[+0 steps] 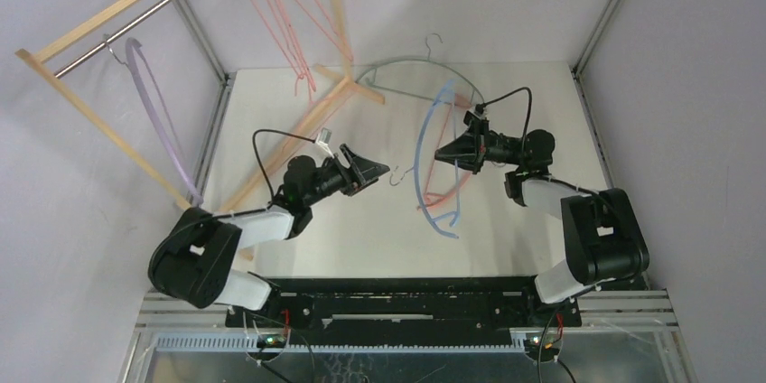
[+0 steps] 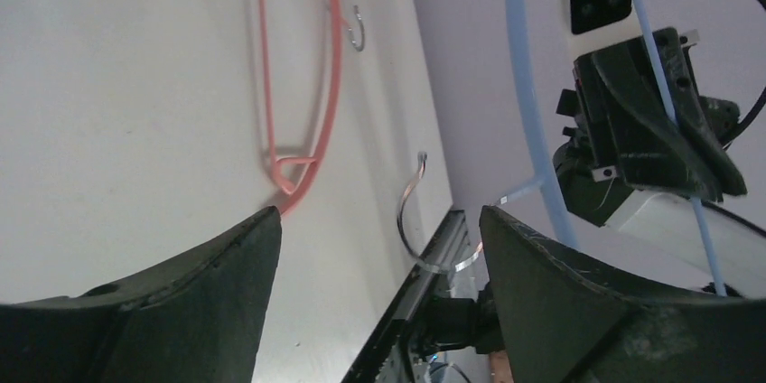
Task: Organize the hangers
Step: Pick up the hanger at the center of the board.
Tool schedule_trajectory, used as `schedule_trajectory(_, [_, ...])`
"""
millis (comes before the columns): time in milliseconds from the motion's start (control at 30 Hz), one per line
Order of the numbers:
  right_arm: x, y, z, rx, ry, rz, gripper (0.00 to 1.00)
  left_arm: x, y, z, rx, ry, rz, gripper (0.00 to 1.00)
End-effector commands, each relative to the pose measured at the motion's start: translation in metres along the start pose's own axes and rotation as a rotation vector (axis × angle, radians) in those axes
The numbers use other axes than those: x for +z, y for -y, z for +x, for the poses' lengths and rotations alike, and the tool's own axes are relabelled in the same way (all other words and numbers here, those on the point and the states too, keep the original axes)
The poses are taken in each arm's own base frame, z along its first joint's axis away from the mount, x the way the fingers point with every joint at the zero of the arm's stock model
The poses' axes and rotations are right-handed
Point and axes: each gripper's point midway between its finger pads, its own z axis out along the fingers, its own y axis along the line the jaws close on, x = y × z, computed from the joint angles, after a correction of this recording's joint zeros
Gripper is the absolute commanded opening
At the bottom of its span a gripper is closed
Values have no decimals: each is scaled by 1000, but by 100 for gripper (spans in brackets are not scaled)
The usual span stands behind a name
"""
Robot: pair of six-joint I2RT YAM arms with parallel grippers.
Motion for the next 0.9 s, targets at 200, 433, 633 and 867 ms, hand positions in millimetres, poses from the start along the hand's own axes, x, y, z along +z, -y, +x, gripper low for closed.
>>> schedule_trajectory(200, [16,-9,29,11,-89,-4,0,5,65,-28,-49,76,291,99])
schedule_trajectory(433, [33,-20,38,12,-152,-47,0,-5,89,-30,-11,88,351,100])
schedule_trajectory(633, [51,-21,61,25,-228,-56,0,-6,93,-29,-12,96,390,100])
schedule_trajectory(867, [70,-36,81,4,-323,-72,1,-2,93,-25,-21,86,413,100])
